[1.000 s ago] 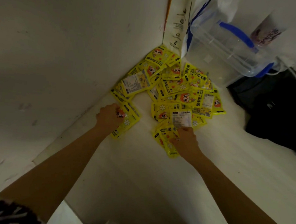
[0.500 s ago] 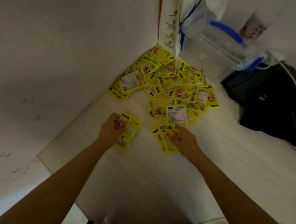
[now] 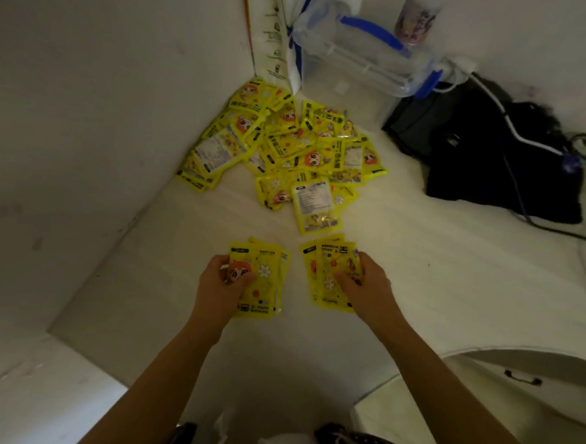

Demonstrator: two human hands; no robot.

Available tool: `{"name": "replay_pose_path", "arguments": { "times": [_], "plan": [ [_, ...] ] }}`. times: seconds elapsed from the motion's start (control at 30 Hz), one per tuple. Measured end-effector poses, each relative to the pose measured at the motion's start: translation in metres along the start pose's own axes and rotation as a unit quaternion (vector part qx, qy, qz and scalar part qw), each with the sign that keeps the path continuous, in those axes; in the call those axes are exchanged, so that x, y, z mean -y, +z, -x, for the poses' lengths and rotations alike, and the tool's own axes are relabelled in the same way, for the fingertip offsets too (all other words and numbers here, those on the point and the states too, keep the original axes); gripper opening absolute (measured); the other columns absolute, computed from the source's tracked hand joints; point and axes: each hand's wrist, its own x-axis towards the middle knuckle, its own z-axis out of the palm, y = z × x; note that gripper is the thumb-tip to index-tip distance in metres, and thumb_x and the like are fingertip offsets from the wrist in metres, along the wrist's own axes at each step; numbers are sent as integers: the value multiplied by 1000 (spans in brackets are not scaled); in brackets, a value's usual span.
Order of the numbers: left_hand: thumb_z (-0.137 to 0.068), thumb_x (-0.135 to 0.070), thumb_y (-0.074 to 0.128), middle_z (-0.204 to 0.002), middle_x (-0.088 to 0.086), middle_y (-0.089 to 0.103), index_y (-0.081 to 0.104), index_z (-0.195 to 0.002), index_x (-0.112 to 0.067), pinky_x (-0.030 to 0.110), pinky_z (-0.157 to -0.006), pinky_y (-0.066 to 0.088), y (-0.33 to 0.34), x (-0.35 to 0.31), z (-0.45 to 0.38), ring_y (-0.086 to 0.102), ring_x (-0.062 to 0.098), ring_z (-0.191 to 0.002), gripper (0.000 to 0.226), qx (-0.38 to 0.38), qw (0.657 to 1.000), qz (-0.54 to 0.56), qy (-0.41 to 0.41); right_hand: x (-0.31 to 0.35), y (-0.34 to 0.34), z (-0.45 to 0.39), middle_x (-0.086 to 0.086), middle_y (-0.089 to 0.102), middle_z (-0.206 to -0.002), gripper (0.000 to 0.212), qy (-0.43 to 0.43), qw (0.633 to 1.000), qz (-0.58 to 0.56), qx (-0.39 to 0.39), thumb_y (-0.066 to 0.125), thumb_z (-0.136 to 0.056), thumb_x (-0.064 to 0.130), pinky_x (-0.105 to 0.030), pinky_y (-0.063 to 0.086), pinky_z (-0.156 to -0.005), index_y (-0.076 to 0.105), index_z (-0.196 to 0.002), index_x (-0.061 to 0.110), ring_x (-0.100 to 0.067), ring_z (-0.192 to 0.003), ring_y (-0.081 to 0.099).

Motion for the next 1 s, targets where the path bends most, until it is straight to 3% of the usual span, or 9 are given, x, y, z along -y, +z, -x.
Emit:
{"name": "replay_pose_path", "arguments": {
  "times": [0.17, 0.33, 0.47, 0.6, 0.77, 1.0],
  "plan": [
    [-81, -8, 69, -93, 4, 66, 59, -103, -17, 37, -66, 53, -4, 10, 18, 64, 21, -79, 25, 44, 997, -34, 52, -19, 20, 45, -4, 69, -96, 23, 20, 998, -27, -54, 62, -87, 22, -46, 53, -83, 59, -110, 19, -27, -90, 65],
    [-80, -7, 69, -90, 4, 65, 59, -97, -18, 25, -57, 50, -8, 24, 38, 61, 14, -72, 23, 70, 993, -47, 88, -44, 42, 95, -3, 69, -97, 30, 67, 986, -89, -125, 64, -84, 20, -49, 53, -85, 58, -113, 20, -29, -90, 65],
    [-79, -8, 70, -92, 4, 69, 60, -98, -20, 39, -72, 55, -5, 34, 54, 65, 20, -80, 24, 123, 985, -66, 97, -61, 48, 138, 1, 67, -85, 19, 88, 970, -141, -178, 64, -85, 16, -40, 55, -76, 55, -101, 22, -26, -81, 65],
    [-79, -8, 71, -93, 6, 69, 61, -99, -17, 45, -78, 55, 10, 39, 69, 67, 24, -84, 24, 178, 971, -102, 126, -87, 49, 172, -7, 69, -91, 19, 111, 946, -192, -237, 65, -83, 13, -52, 55, -78, 57, -98, 20, -30, -86, 66],
    [-79, -8, 71, -90, 2, 69, 59, -91, -25, 41, -76, 54, 39, 47, 98, 66, 20, -80, 24, 246, 946, -148, 152, -120, 50, 218, -4, 70, -95, 26, 151, 912, -236, -299, 65, -83, 11, -52, 55, -80, 58, -103, 26, -26, -88, 67],
    [-78, -8, 72, -89, -1, 68, 60, -100, -15, 34, -72, 53, 86, 72, 157, 65, 16, -78, 26, 330, 906, -203, 172, -175, 47, 285, -2, 69, -95, 26, 214, 869, -261, -363, 64, -84, 15, -49, 56, -79, 58, -108, 25, -26, -87, 67]
  ]
}}
